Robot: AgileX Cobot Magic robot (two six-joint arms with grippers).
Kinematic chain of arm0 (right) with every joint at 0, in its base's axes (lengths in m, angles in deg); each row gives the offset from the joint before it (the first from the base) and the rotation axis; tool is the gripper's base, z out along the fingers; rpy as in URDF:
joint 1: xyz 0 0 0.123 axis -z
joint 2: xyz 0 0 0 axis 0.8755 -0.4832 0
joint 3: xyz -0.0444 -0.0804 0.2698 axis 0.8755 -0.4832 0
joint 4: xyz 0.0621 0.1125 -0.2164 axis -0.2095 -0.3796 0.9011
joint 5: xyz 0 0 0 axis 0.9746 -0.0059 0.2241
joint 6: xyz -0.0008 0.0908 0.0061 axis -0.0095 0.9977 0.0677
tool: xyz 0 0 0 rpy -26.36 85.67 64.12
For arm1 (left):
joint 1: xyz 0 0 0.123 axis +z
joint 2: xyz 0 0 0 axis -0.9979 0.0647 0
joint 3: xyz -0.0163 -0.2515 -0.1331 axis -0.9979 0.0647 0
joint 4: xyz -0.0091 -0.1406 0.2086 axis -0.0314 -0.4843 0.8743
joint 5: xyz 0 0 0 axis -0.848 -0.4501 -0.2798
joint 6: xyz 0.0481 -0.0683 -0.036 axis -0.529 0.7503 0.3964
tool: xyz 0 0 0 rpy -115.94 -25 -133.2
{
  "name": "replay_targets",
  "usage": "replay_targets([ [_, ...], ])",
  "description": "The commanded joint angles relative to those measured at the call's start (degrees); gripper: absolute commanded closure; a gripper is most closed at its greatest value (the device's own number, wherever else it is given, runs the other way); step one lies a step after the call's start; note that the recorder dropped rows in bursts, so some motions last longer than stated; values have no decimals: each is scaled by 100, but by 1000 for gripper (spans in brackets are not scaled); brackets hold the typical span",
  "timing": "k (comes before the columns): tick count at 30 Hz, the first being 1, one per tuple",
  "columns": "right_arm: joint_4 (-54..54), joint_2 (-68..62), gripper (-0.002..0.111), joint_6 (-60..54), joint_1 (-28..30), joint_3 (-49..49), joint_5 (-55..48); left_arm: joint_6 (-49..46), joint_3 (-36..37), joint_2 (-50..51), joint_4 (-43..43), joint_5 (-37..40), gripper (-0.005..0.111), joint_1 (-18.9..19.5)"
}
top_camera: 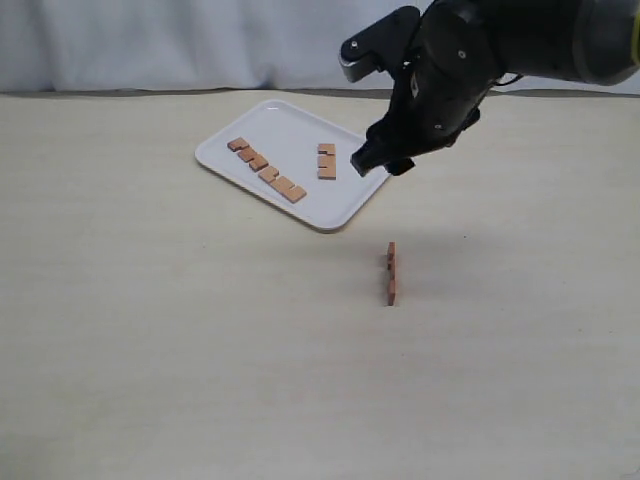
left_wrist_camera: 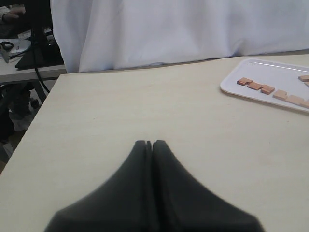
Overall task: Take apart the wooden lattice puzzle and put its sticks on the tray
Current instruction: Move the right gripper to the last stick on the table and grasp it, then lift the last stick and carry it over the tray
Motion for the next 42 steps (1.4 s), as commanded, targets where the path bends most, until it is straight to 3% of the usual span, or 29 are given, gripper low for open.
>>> replay_targets([
  [1, 9, 34, 46, -28, 33, 9, -734, -6, 11, -21, 2, -58, 107, -2],
  [7, -894, 34, 46, -4, 33, -61, -539, -6, 11, -21, 13, -58, 107, -2],
  [27, -1068, -1156, 46, 486, 33, -689, 423, -6, 11, -21, 13, -58, 107, -2],
  [29, -1093, -1216, 54, 486, 33, -689, 432, -6, 11, -21, 13, -58, 107, -2],
  [35, -1430, -1277, 104, 471, 33, -689, 421, -6, 11, -21, 13, -58, 107, -2],
  [42, -1457, -1202, 104, 458, 33, -649, 294, -6, 11, -21, 2, -58, 107, -2],
])
